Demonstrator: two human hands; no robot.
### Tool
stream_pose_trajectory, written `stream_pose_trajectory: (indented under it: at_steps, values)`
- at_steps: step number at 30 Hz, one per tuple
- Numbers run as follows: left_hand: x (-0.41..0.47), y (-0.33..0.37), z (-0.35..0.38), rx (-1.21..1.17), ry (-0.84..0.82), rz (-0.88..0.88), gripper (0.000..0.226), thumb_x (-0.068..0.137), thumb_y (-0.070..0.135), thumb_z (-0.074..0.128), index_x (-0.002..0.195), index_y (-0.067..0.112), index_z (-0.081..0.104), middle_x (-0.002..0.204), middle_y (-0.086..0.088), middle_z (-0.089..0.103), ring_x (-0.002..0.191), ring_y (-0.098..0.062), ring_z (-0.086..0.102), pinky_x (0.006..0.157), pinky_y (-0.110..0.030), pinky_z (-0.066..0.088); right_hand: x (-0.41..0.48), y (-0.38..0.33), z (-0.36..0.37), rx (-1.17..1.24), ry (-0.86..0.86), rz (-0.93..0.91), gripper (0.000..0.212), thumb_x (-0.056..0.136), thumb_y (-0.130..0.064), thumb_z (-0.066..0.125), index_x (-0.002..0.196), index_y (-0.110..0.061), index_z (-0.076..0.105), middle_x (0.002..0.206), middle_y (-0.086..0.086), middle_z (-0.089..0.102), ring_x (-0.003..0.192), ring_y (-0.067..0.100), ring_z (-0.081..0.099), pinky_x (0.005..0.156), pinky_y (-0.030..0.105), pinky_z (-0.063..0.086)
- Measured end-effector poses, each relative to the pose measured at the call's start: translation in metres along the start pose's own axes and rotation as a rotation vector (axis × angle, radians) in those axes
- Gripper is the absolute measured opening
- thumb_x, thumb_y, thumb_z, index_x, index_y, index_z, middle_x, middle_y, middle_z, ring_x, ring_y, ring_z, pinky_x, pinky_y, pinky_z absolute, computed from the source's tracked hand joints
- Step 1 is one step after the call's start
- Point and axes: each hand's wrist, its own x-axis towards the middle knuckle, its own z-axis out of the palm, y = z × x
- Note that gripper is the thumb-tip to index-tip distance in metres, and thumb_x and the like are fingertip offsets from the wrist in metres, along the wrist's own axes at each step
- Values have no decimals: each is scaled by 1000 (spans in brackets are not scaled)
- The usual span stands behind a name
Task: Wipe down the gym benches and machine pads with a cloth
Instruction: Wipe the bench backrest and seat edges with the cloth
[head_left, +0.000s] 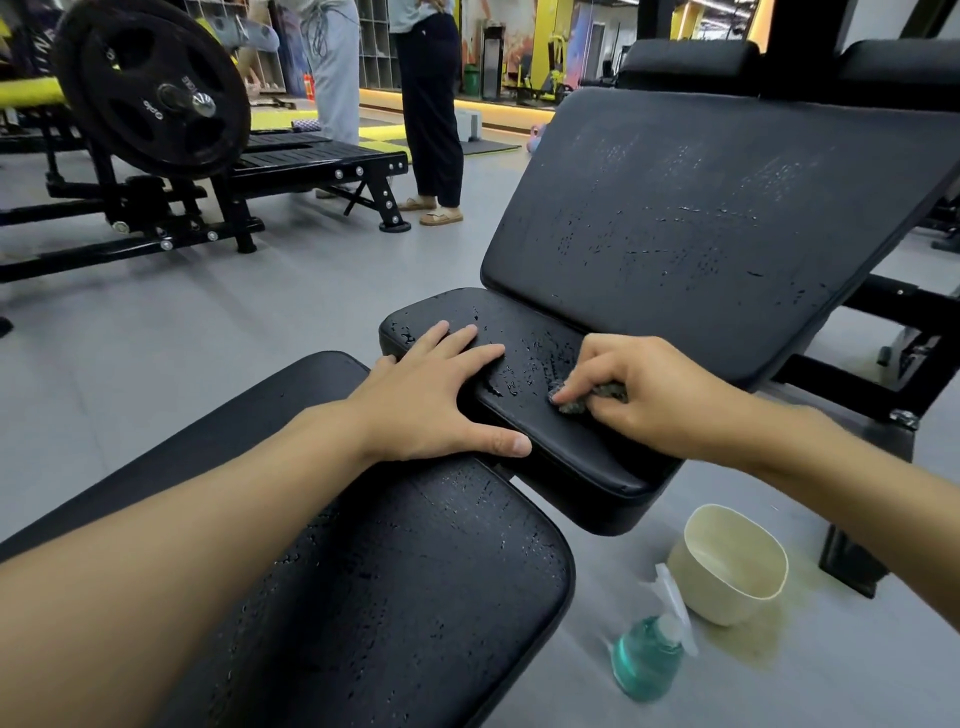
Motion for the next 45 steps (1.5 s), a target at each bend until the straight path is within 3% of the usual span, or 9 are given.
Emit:
stream_pose_trajectory:
  at_steps: [4,9,15,24,28,33,38,45]
  values:
    - [-2,4,-2,15,1,-5,121,49,96,46,155,47,14,166,19,-1,151,-3,-11,120,-58,15,32,-4,8,-85,18,51,33,84,3,57,95,-20,78,101,-8,59,88,13,58,88,31,45]
    - [-2,2,-1,9,4,-3,123,47,98,44,155,48,14,166,19,-1,151,-3,-10,120,-59,14,-6,-10,1,19,-24,-22,34,83,5,60,93,-22,79,95,-7,64,88,11,62,84,24,47]
    - [-3,4,-1,14,3,-9,123,47,98,44,155,47,14,166,19,0,151,-3,-10,120,-58,14,20,-18,15,-17,27,8,34,83,4,57,96,-19,79,95,-3,63,88,18,61,86,33,47]
    - [-1,2,0,12,19,-4,124,47,101,48,155,47,16,165,20,1,151,-2,-9,119,-56,15,18,-31,25,-4,20,-58,34,81,2,54,93,-18,79,99,-6,65,88,11,60,86,29,46]
    - [2,-1,3,19,33,3,125,44,101,44,154,48,16,166,19,2,151,-3,-8,118,-57,15,-24,-27,6,66,-46,-117,36,72,-6,49,85,-23,79,93,-14,65,82,3,61,77,16,46]
    - [-2,2,1,8,30,-4,121,48,97,47,154,47,17,166,19,3,151,-3,-8,119,-57,14,12,-14,11,-41,33,7,36,81,5,57,93,-21,79,101,-7,65,85,6,58,82,19,42]
    - [-1,0,1,0,36,4,123,46,98,46,154,47,18,166,19,4,151,-3,-7,118,-57,14,-34,-20,-4,67,-37,-69,32,75,-2,56,86,-21,79,96,-12,66,84,0,61,76,7,40]
    - [0,0,1,10,34,11,126,42,102,40,153,49,17,165,21,4,151,-1,-7,119,-56,16,-9,-12,2,-1,18,32,34,80,3,59,91,-22,79,100,-11,65,88,7,61,83,14,43]
